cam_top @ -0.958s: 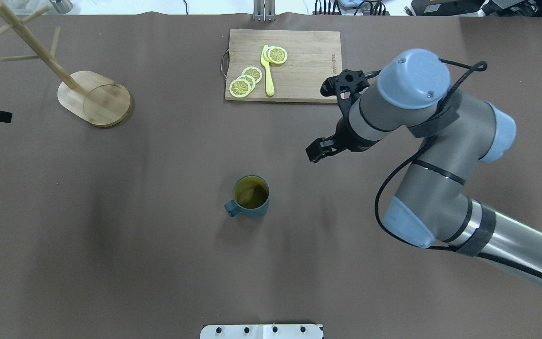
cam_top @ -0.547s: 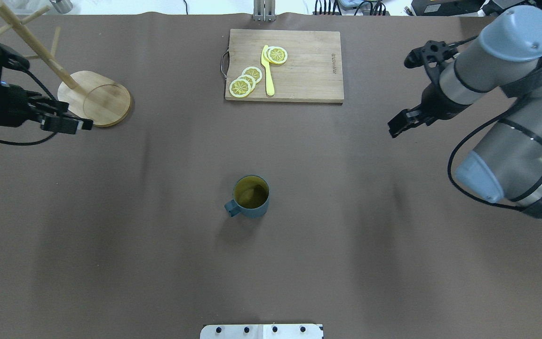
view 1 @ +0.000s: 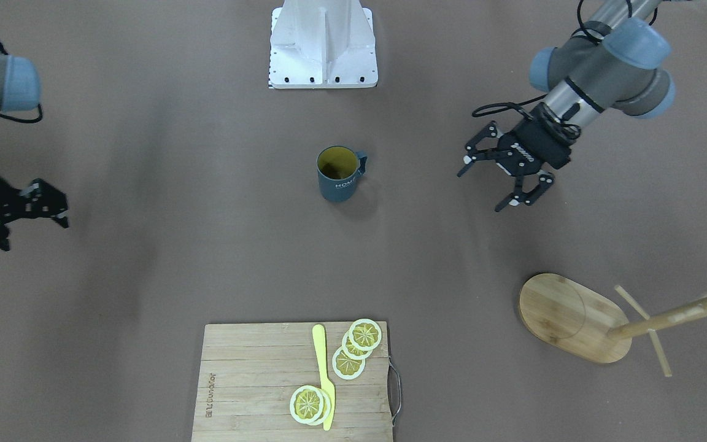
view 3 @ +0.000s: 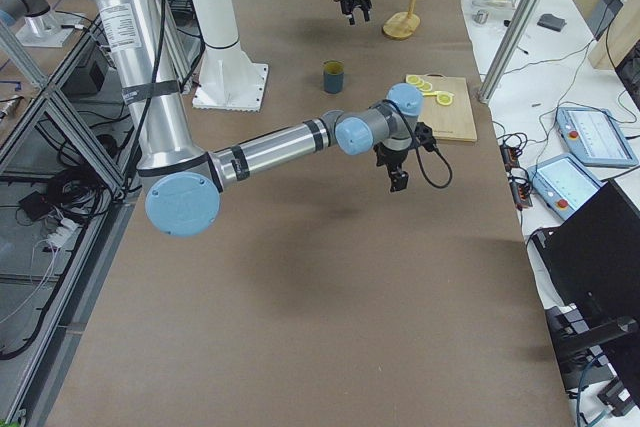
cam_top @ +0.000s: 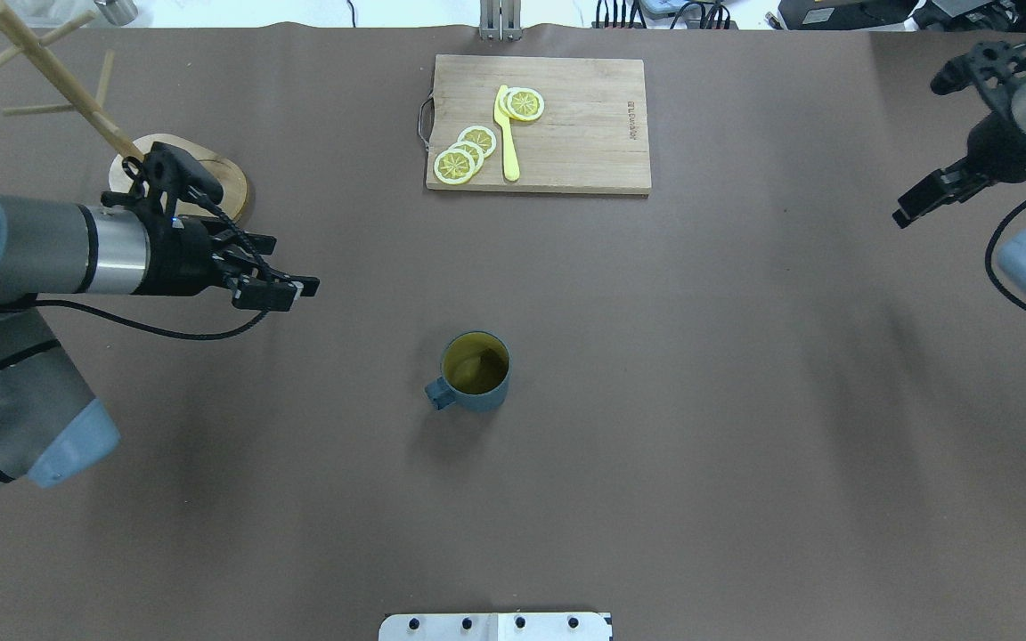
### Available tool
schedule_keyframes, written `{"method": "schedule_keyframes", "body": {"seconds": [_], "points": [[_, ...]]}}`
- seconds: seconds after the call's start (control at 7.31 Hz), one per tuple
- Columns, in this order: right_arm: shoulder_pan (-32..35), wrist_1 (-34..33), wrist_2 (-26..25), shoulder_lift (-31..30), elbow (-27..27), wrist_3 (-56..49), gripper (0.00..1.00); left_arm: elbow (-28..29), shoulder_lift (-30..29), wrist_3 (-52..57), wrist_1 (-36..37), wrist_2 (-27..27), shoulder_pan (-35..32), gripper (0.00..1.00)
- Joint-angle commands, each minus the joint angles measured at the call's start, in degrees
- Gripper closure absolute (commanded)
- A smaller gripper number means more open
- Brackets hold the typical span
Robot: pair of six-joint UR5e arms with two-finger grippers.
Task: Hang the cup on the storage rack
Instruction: 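Release the mug and withdraw the right gripper while the left arm reaches in, then close the left gripper on the blue mug's handle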
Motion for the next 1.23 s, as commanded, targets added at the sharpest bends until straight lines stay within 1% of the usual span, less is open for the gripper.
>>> {"method": "schedule_keyframes", "body": {"seconds": [0.0,0.14,0.27,0.41,0.55,0.68,0.82,0.96,1.09], "points": [[7.3,-0.9,1.3,-0.9,-9.2,-5.8,0.00,1.2,-0.6,0.4,-6.8,13.1,9.6,0.05],[9.2,-3.1,0.8,-0.7,-10.9,-5.9,0.00,2.6,-0.5,0.6,-10.1,15.7,11.3,0.06],[10.7,-5.0,0.5,-0.7,-11.0,-7.2,0.00,3.0,-0.5,0.6,-11.4,16.1,11.8,0.07],[11.1,-5.7,0.5,-0.6,-11.0,-8.6,0.00,3.0,-0.2,0.7,-11.5,18.8,13.1,0.07],[11.4,-5.7,0.4,-0.6,-11.0,-8.7,0.00,3.2,-0.4,3.7,-11.4,25.1,17.8,0.07],[12.1,-5.7,0.3,-0.7,-11.0,-9.2,0.00,3.5,-0.8,7.8,-12.0,28.8,20.7,0.07],[12.1,-5.7,-0.2,-0.6,-11.0,-9.5,0.00,3.5,-0.8,7.8,-12.0,29.2,21.9,0.07],[12.1,-5.7,-0.3,-0.6,-11.0,-9.6,0.00,5.4,-0.9,7.8,-13.2,29.3,22.4,0.08],[12.2,-5.7,-0.3,-0.7,-11.0,-9.6,0.00,8.1,-1.2,7.9,-16.4,29.3,22.6,0.09]]}}
